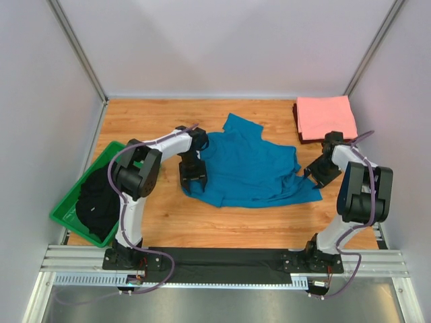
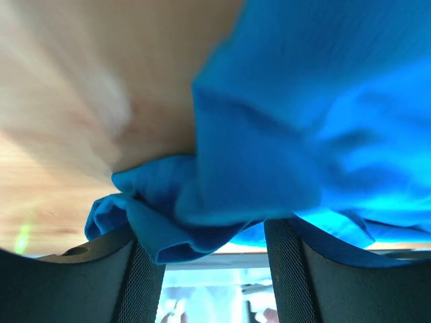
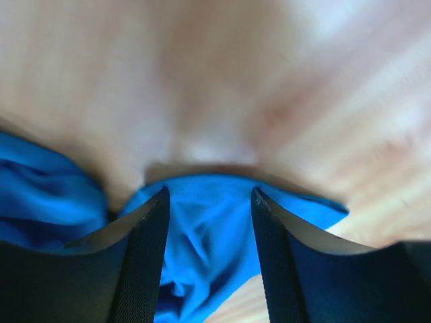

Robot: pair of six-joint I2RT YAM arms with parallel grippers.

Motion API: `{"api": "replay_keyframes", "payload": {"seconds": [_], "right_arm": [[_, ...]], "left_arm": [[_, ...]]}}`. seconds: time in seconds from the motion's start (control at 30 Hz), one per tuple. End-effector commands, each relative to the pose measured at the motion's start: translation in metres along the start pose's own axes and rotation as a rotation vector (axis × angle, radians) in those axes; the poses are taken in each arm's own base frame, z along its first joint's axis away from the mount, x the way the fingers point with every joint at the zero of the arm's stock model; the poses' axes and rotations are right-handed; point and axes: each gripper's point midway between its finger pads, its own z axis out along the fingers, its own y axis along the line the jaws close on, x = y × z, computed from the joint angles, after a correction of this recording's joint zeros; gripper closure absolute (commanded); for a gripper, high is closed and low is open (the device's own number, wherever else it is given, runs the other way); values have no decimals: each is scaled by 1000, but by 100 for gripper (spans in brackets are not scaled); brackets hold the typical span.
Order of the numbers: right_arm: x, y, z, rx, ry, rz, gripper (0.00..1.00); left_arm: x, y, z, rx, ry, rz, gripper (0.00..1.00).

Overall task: Fold and stack the t-shirts
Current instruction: Flatten the tshirt out

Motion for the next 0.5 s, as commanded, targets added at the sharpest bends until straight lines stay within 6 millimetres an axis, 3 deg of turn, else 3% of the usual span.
{"api": "replay_keyframes", "payload": {"seconds": [0.0,0.17,0.2,0.27,0.33,0.47], "right_arm": [[-29,23,-8,-32,-49,-69,46],[-27,-6,-32,76,-49,-47,46],[-19,-18,-32,104,-34,-32,47],[-13,-21,-39,73,-37,3,48],[9,-31,-37,77,15,30,49],[33,-48,-41,101,36,136,56]], "left_arm": [[-59,-6,-5,38,-147,29,37],[-61,-15,-39,80,-199,27,37],[-57,-16,-49,104,-219,26,37],[-48,-20,-57,168,-238,20,37],[-44,-28,-61,227,-256,34,37],[-30,-25,-64,247,-258,72,37]]}}
